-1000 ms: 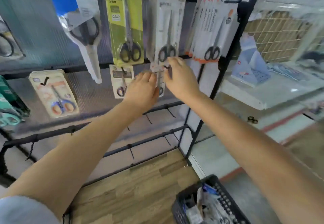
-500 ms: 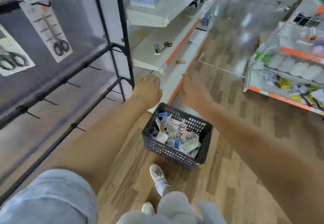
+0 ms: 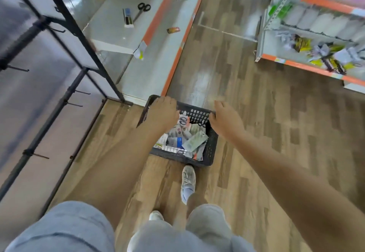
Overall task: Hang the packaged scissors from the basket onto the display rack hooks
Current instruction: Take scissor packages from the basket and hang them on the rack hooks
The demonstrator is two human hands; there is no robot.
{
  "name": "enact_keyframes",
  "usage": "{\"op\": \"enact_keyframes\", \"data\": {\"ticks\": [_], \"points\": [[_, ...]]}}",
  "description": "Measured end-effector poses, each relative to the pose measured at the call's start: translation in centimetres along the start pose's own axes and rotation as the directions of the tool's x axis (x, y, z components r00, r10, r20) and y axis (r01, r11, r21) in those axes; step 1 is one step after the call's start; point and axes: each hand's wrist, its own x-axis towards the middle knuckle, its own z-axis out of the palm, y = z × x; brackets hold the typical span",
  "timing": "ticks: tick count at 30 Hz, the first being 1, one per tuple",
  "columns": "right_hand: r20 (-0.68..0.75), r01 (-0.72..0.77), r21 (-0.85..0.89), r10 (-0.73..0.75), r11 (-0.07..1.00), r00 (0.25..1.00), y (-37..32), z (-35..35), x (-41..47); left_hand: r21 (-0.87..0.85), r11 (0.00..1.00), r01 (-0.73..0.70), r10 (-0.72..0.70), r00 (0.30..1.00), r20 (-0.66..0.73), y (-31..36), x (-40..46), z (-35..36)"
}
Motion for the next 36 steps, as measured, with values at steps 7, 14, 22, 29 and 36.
{"op": "enact_keyframes", "data": {"ticks": [7, 14, 22, 29, 36], "points": [[0.165, -0.083, 0.054, 0.073, 0.995, 0.984, 4.6, 7.3, 5.5, 0.165, 0.986, -0.004, -0.031, 0.977, 0.209, -2.2, 6.6, 8.3], [0.370, -0.236, 0.107, 0.181, 0.966, 0.911, 6.7, 21.4, 7.3, 0.144, 0.982, -0.120, 0.031, 0.863, 0.504, -5.6, 9.8, 24.1], [0.485, -0.243, 0.070, 0.180, 0.967, 0.856, 10.3, 36.4, 10.0, -0.038, 0.998, 0.043, -0.010, 0.783, 0.622, -6.6, 13.2, 39.7], [0.561, -0.014, 0.002, 0.010, 1.000, 0.828, 11.9, 48.8, 14.7, -0.109, 0.984, 0.139, -0.055, 0.827, 0.560, -8.3, 18.0, 49.7], [0.622, 0.236, -0.049, -0.155, 0.971, 0.767, 10.5, 56.8, 17.6, -0.308, 0.884, 0.353, -0.168, 0.853, 0.495, -10.1, 23.7, 55.3]]}}
